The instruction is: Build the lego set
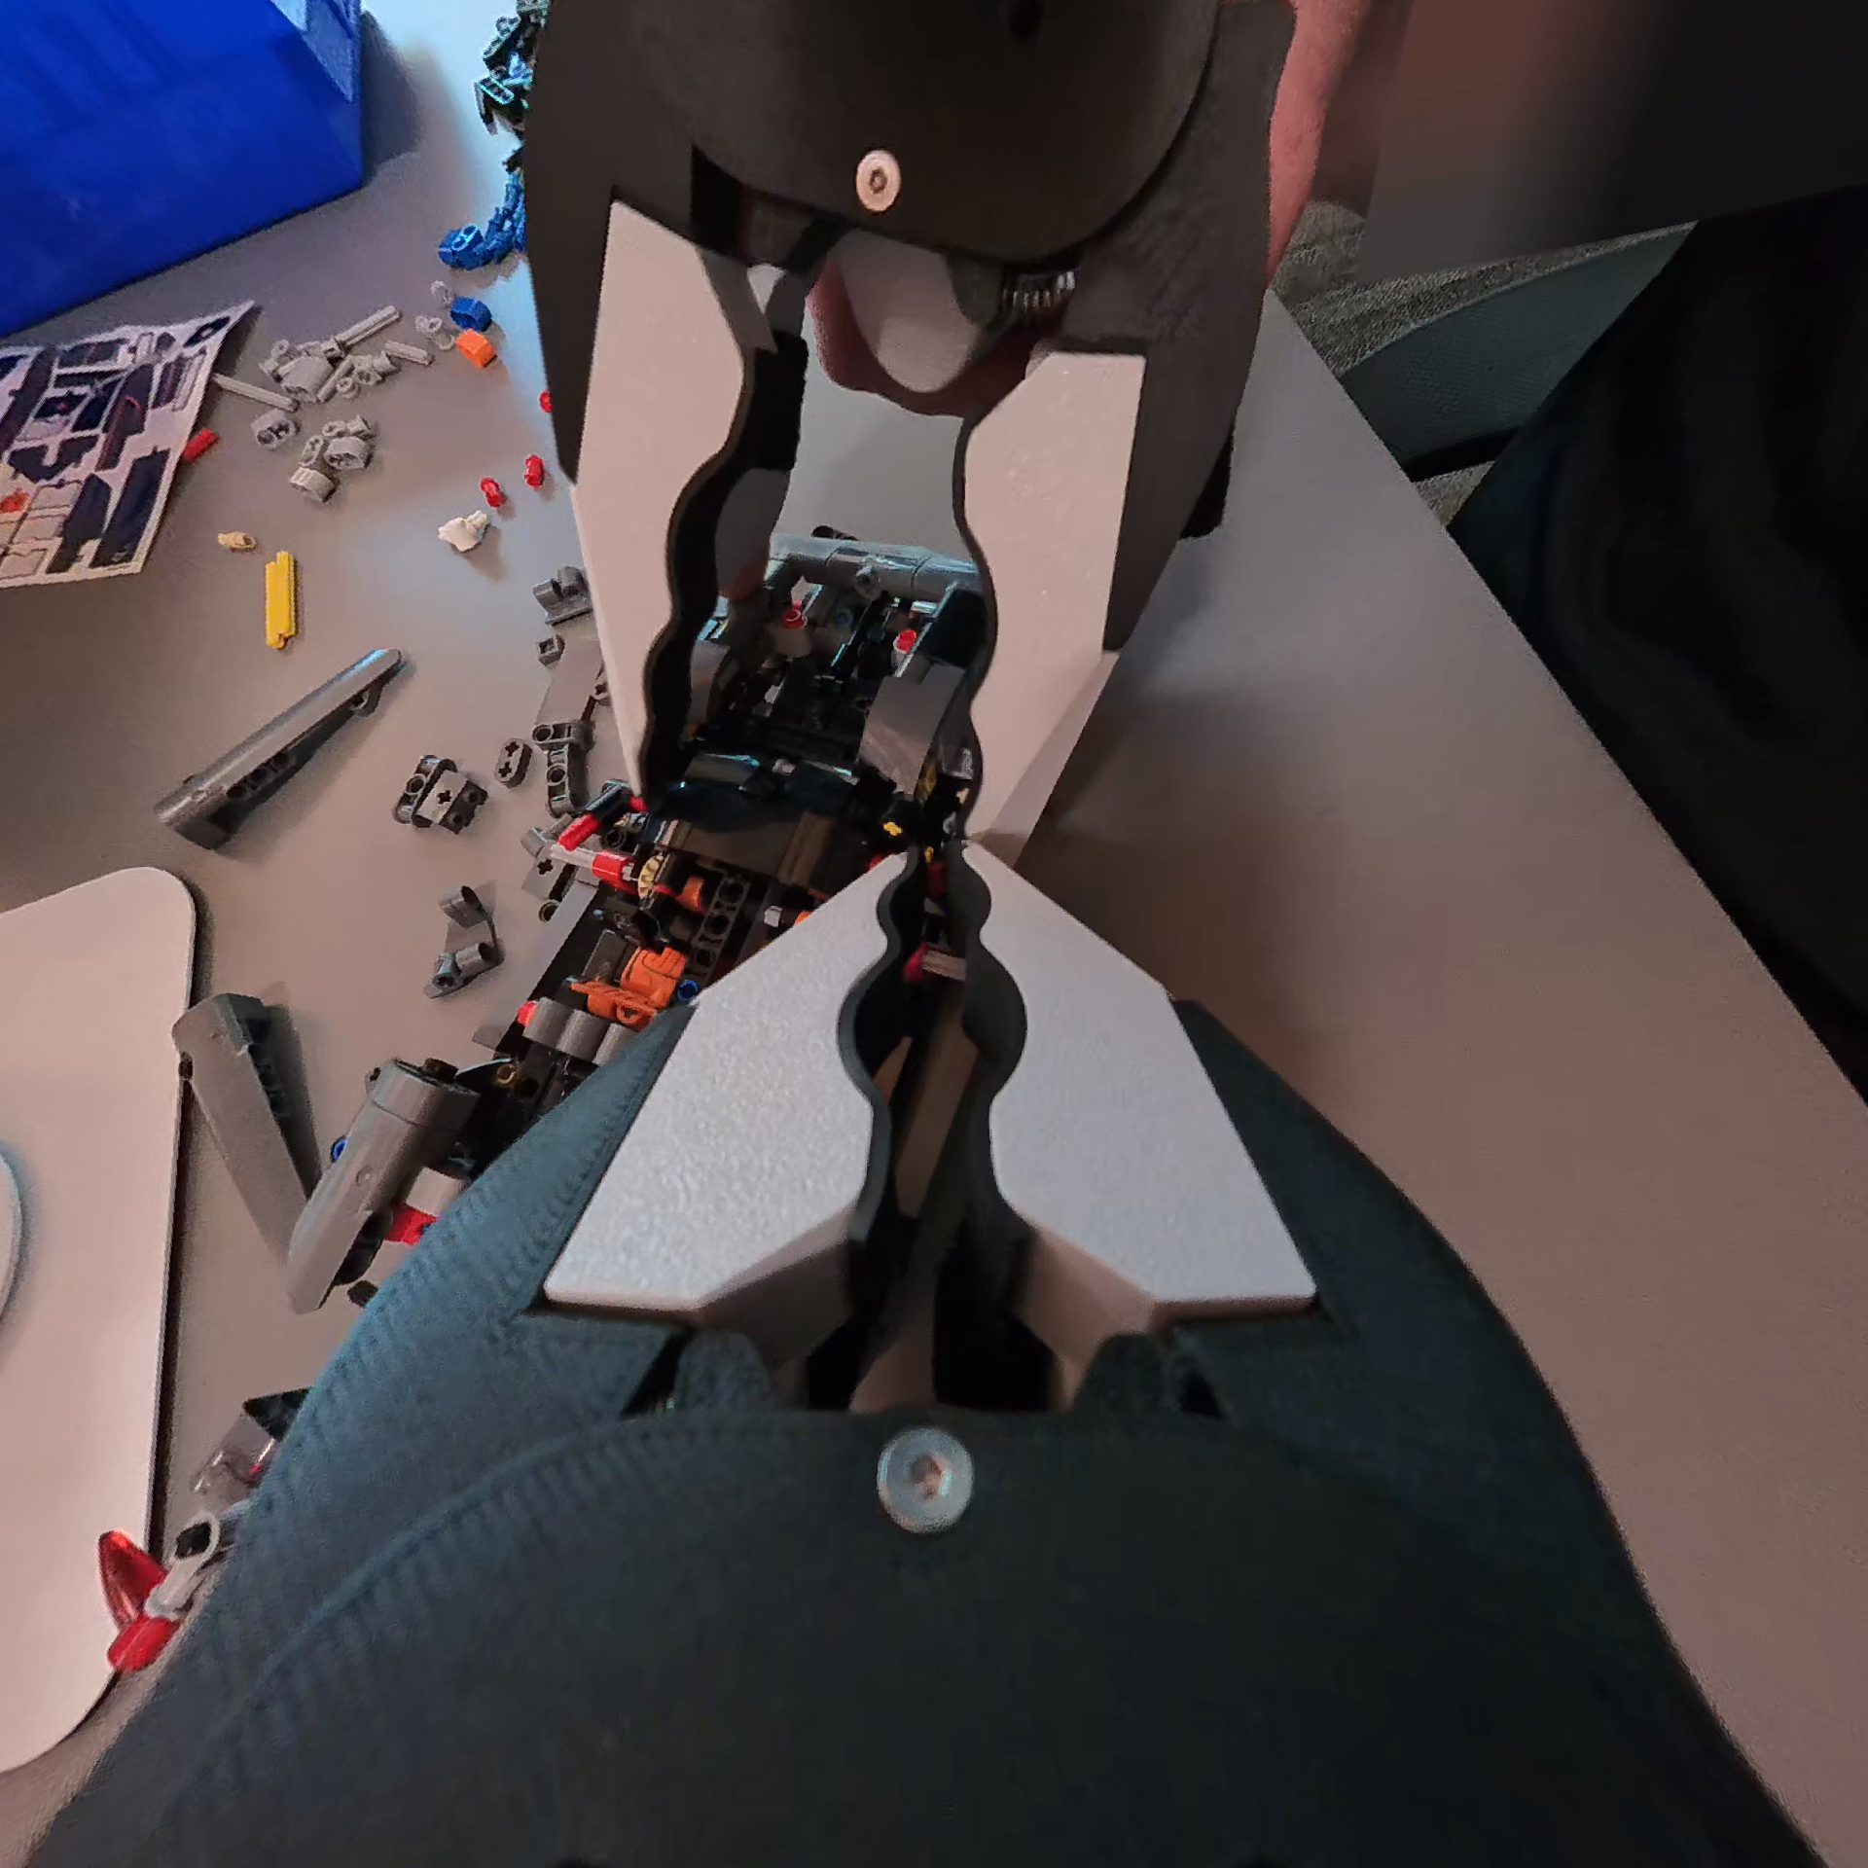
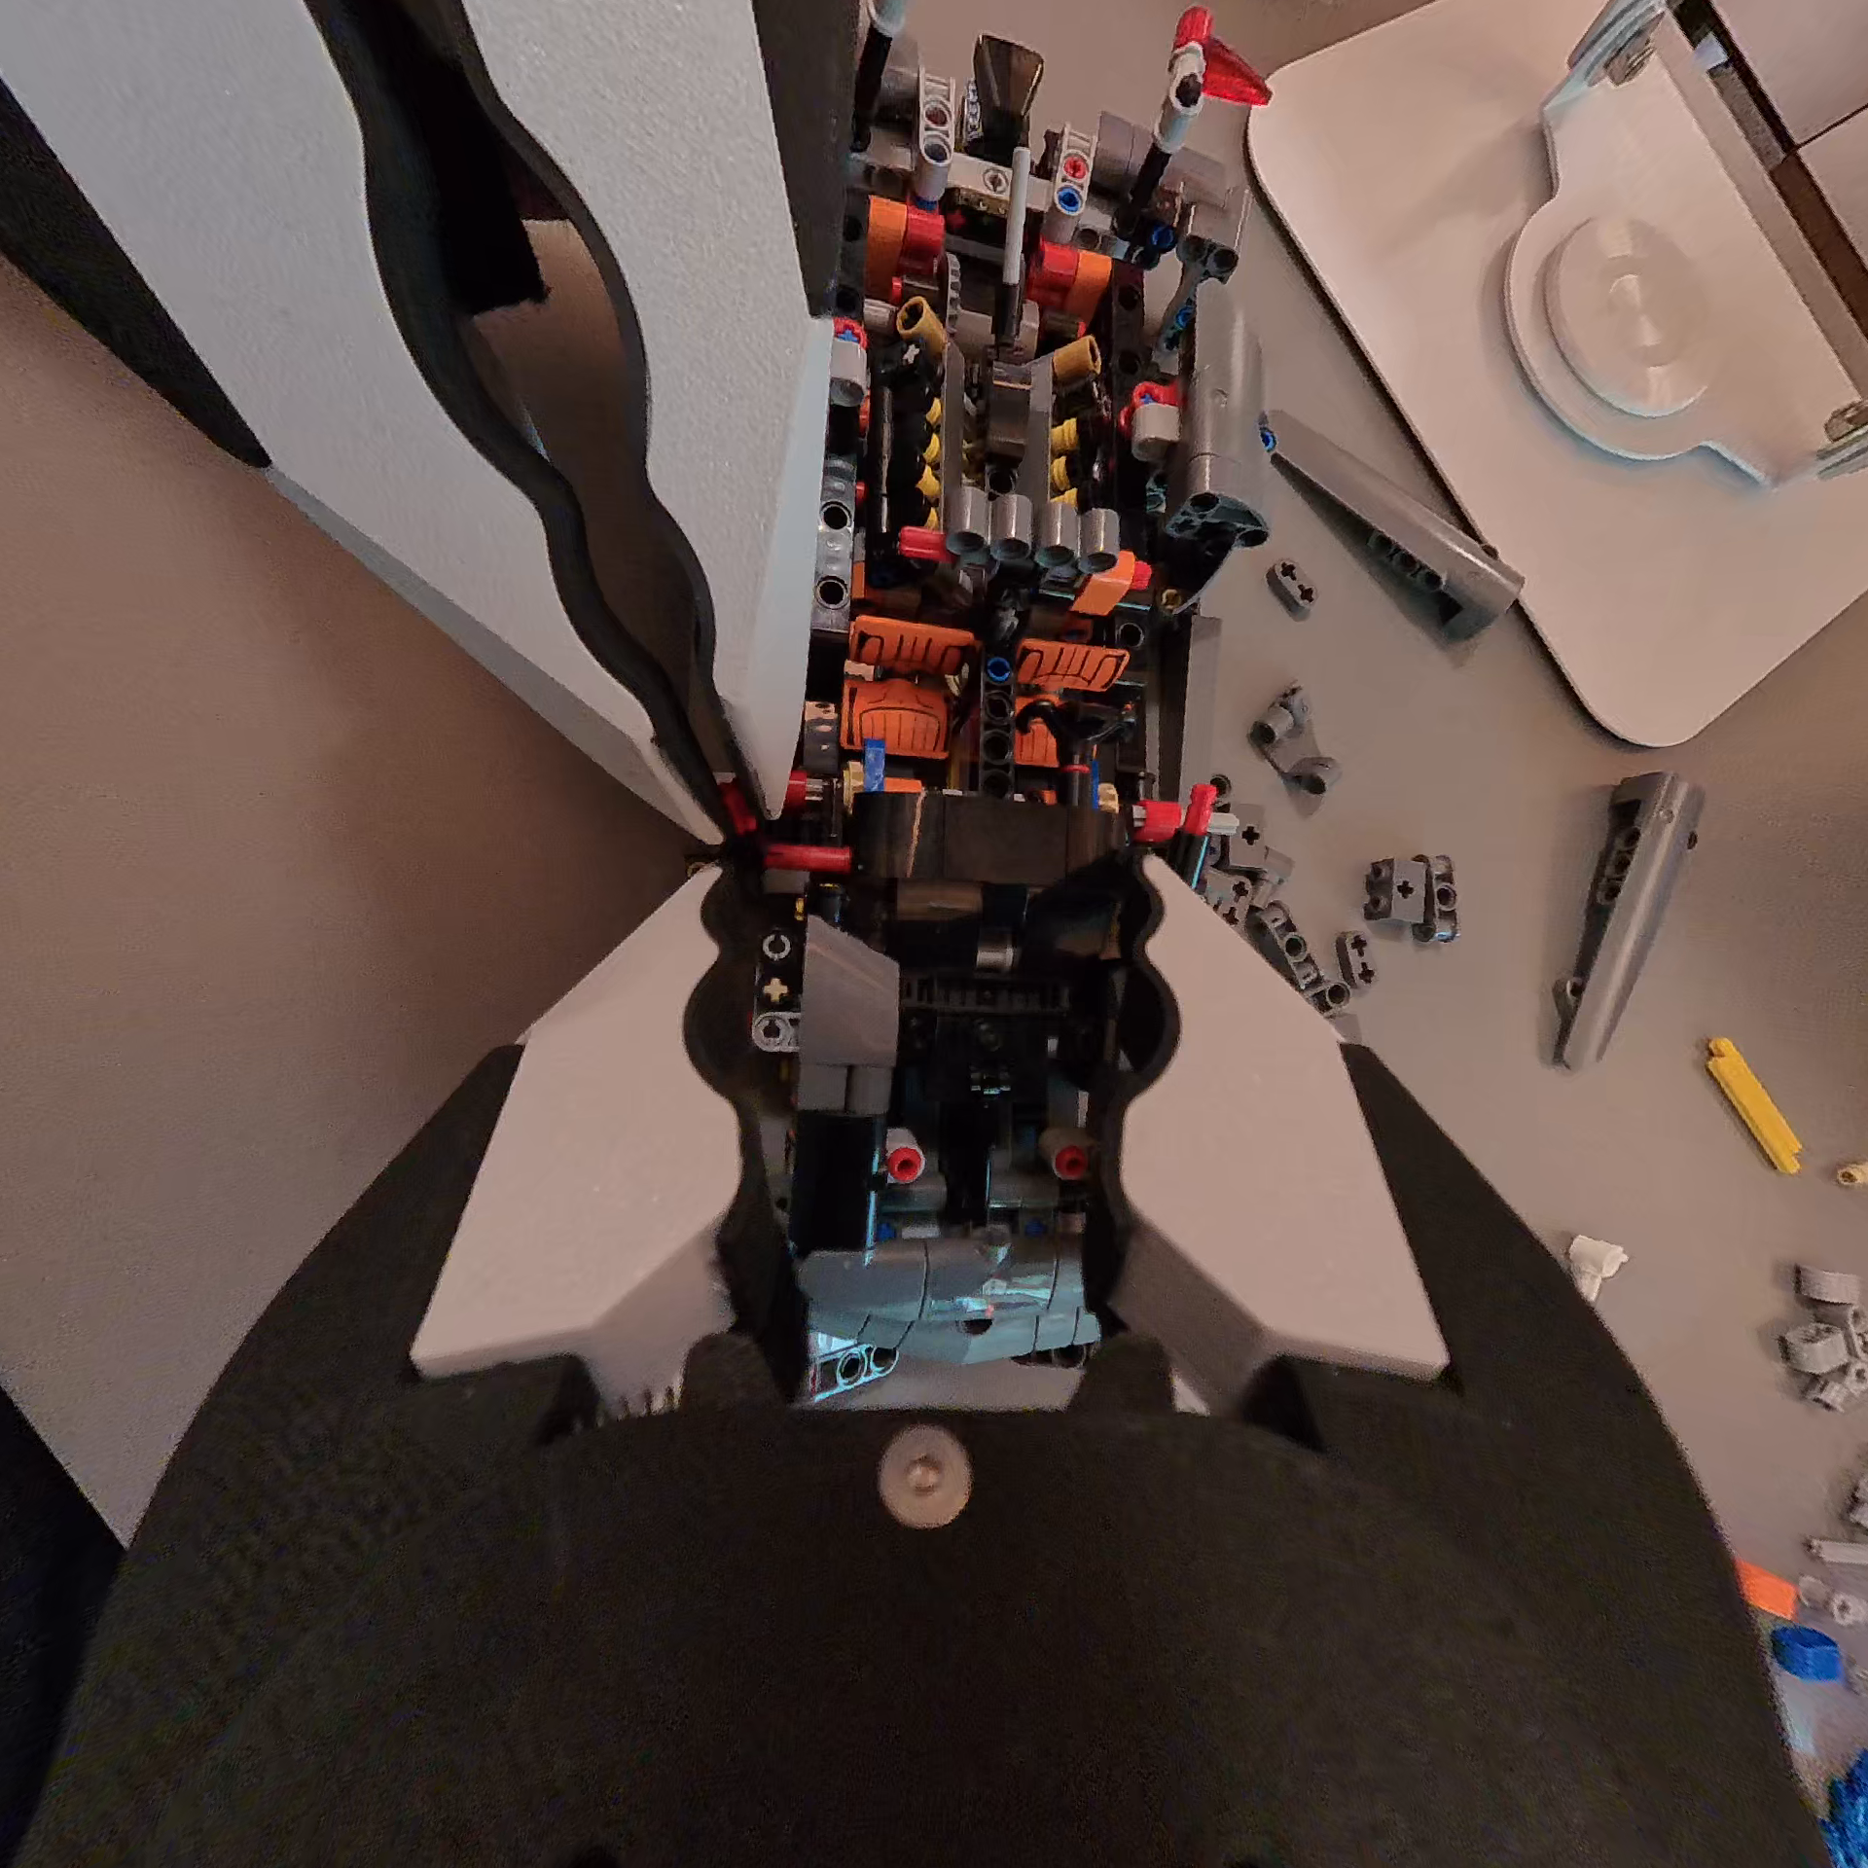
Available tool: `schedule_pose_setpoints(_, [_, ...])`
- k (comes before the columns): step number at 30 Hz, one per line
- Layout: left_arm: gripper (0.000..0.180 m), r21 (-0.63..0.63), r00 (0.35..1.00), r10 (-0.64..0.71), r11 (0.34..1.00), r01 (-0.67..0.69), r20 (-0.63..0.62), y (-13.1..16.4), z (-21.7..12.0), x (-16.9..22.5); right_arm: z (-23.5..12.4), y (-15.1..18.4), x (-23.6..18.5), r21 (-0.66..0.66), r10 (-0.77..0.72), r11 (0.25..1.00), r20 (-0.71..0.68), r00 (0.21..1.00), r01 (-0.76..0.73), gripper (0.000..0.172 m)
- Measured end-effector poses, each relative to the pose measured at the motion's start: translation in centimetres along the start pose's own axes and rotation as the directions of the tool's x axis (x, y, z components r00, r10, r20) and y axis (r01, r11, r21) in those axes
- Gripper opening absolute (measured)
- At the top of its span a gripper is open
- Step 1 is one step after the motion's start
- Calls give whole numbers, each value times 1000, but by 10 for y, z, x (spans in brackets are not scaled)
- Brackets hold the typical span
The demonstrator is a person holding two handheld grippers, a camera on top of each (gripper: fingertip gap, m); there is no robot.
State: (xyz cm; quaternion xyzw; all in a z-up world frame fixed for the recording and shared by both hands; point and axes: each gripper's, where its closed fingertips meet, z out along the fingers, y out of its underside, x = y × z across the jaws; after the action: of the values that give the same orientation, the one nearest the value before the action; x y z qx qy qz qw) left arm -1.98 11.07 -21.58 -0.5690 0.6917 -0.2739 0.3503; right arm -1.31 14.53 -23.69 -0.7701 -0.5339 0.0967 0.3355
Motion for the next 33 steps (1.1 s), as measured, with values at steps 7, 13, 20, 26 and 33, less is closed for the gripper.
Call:
schedule_pose_setpoints(7, [2,4,1000,-5,1000,5,6,0,0,-1,1,-1,0,15,-2,1000,-1,1000,2,73])
schedule_pose_setpoints(13, [1,13,1000,-14,1000,14,12,-1,1,-1,1,-3,0,32,8,999,-24,1000,-7,78])
schedule_pose_setpoints(20, [2,31,999,-46,998,46,-1,-2,1,-5,1,-5,-1,49,10,999,-20,1000,-9,71])
schedule_pose_setpoints(26, [2,29,999,-50,998,50,-1,-2,2,-8,2,-5,1,48,11,999,-1,1000,-11,70])
schedule_pose_setpoints(33, [2,45,999,-53,998,53,-10,-3,3,-10,3,-5,2,47,5,999,11,1000,-6,70])
